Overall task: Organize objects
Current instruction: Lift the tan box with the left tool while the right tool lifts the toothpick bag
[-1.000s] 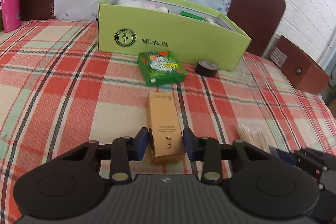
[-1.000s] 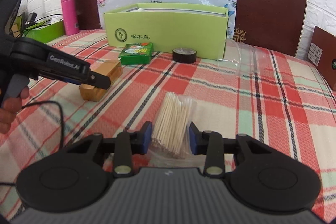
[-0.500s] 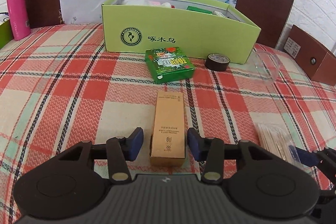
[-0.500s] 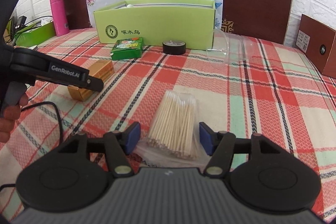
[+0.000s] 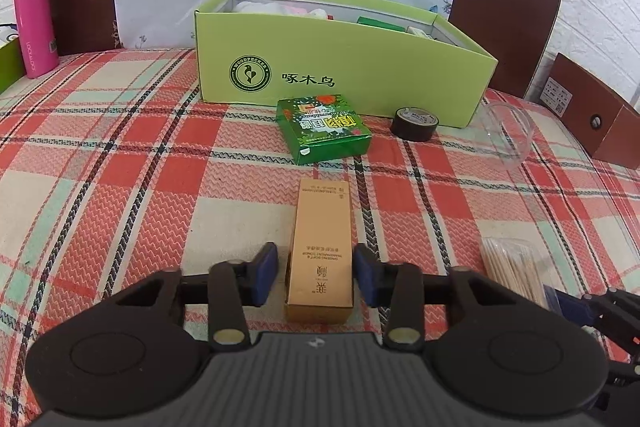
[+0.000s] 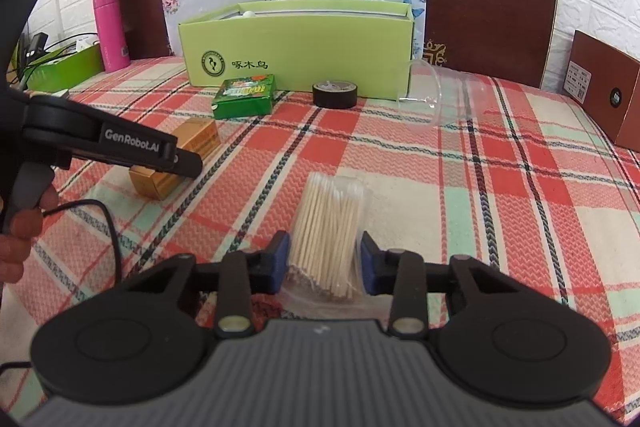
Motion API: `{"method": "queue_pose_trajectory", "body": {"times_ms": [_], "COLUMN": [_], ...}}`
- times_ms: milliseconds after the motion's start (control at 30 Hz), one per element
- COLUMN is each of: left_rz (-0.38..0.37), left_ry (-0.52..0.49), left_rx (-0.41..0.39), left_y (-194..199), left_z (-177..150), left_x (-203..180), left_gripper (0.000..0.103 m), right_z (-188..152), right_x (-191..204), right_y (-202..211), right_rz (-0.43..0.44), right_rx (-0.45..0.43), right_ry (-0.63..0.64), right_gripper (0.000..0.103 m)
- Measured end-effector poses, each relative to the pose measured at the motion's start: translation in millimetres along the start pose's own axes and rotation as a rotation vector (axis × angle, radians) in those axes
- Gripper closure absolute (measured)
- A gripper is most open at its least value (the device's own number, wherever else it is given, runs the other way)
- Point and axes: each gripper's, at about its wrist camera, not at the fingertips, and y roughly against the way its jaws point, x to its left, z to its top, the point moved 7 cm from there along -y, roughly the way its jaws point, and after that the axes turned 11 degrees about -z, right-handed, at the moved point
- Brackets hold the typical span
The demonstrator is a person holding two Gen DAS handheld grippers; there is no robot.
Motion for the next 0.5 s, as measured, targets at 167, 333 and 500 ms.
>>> {"method": "queue_pose_trajectory", "body": {"times_ms": [167, 333, 500], "left_rz": [-0.018, -0.064, -0.104], "left_ry": [0.004, 0.018, 0.012], "left_rx": [-0.005, -0.007, -0.035], "left_y": [2, 7, 17], "left_z": [-1, -2, 8], "left_x": [-1, -7, -15], "left_gripper": [0.069, 0.069, 0.069], "right_z": [2, 6, 18], "right_x": [2, 6, 9], "right_y": [1, 3, 6], "right_rz": [0.031, 0.092, 0.135], "right_rx": [-0.001, 0.004, -0.017], "right_ry": [-0.005, -0.037, -0.052], "right_gripper": [0.073, 0.076, 0.077]}}
